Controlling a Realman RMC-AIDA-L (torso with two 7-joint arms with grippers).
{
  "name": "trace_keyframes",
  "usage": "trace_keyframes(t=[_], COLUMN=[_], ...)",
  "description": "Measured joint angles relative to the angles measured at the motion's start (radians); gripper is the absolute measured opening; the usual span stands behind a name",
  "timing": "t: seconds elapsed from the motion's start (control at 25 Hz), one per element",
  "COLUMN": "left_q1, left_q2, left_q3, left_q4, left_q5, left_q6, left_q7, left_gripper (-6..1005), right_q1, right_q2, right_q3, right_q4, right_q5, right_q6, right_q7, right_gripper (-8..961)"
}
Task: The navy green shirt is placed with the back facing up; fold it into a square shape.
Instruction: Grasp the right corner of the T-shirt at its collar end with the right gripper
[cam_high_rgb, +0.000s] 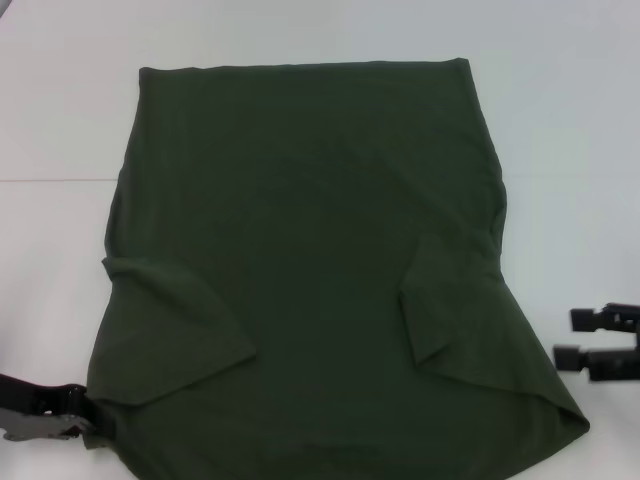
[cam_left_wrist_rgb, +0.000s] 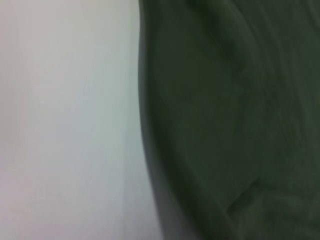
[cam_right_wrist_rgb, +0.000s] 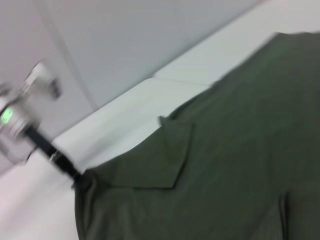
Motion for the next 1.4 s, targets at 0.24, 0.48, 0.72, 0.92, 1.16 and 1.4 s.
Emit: trace_keyframes(t=[0.24,0.48,0.72,0.92,1.16,1.4], left_q1=[0.001,-0.002,-0.003,0.002,0.006,0.006], left_q2=[0.000,0.003,0.005,0.005,0.005,0.005], left_q3=[-0.005,-0.013,-0.013,-0.013,-0.013,-0.013], left_q4=[0.000,0.004,0.012,0.014,0.014,0.014], left_q5=[-0.006,-0.006,-0.006,-0.006,-0.006,-0.006], left_q6=[0.007,0.015,0.024,0.026,0.029,0.037], left_q7=[0.032,0.065,0.080,0.090,0.092,0.093], left_gripper=[61,56,54,54,53,53], right_q1=[0.047,0.117,0.193,0.209,0.197,0.194], right_q2=[-0.080,-0.099,-0.084,-0.074,-0.044,-0.030], right_q3=[-0.012,-0.023,-0.070,-0.094,-0.151,-0.188], right_q4=[-0.028,-0.139,-0.142,-0.129,-0.081,-0.065], right_q5=[-0.019,-0.215,-0.415,-0.492,-0.495,-0.496], right_q6=[-0.034,-0.087,-0.125,-0.077,0.007,0.048], right_q7=[0.424,0.775,0.874,0.907,0.907,0.893], right_gripper=[886,879,878,879,879,799])
